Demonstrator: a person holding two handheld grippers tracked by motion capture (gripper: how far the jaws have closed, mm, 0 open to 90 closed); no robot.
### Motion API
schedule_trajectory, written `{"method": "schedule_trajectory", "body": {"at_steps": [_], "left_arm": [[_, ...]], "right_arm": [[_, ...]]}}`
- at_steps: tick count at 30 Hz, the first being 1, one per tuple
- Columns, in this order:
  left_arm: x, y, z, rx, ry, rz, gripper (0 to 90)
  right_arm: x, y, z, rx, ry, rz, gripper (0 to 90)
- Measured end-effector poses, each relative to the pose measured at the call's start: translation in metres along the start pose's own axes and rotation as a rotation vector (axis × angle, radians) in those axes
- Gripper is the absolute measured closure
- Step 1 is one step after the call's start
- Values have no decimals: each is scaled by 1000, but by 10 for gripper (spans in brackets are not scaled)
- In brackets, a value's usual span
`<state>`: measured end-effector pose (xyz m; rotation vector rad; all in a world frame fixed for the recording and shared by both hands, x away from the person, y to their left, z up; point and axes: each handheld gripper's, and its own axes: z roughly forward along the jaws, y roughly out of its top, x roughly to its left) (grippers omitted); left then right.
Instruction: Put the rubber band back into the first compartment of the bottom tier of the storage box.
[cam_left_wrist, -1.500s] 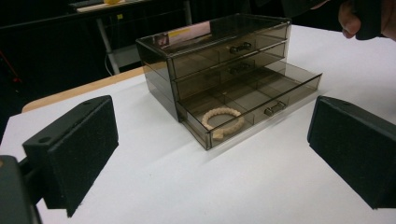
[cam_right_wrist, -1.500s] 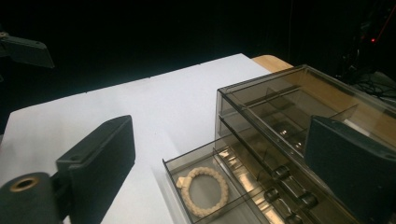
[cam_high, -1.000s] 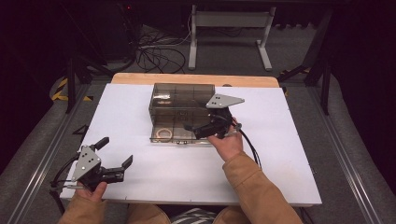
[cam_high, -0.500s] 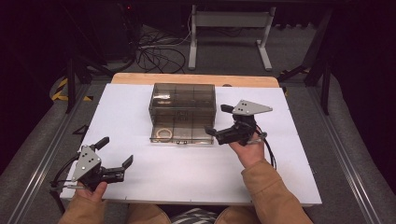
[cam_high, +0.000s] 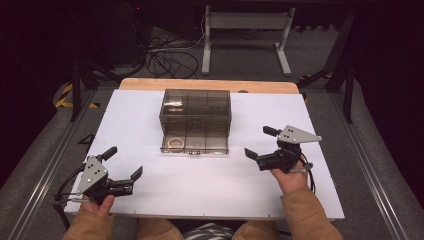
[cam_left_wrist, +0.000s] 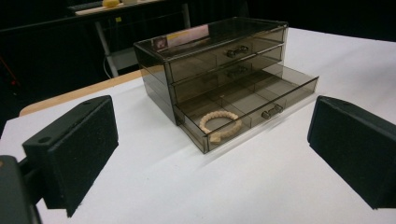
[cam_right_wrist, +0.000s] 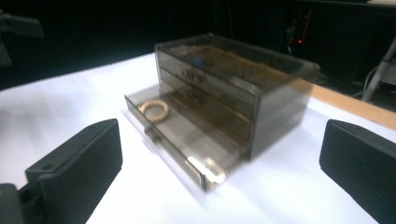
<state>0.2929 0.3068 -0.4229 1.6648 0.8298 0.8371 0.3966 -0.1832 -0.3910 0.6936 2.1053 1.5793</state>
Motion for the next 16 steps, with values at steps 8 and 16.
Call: {"method": "schedule_trajectory", "body": {"at_steps": [8,16], "left_arm": [[0,0,-1,-6,-5,8,21],[3,-1,-1,-6,-10,19,21]], "right_arm": [[-6,-38,-29,22,-43,12,0],[-7,-63,-46,64,-47,47,0]]}}
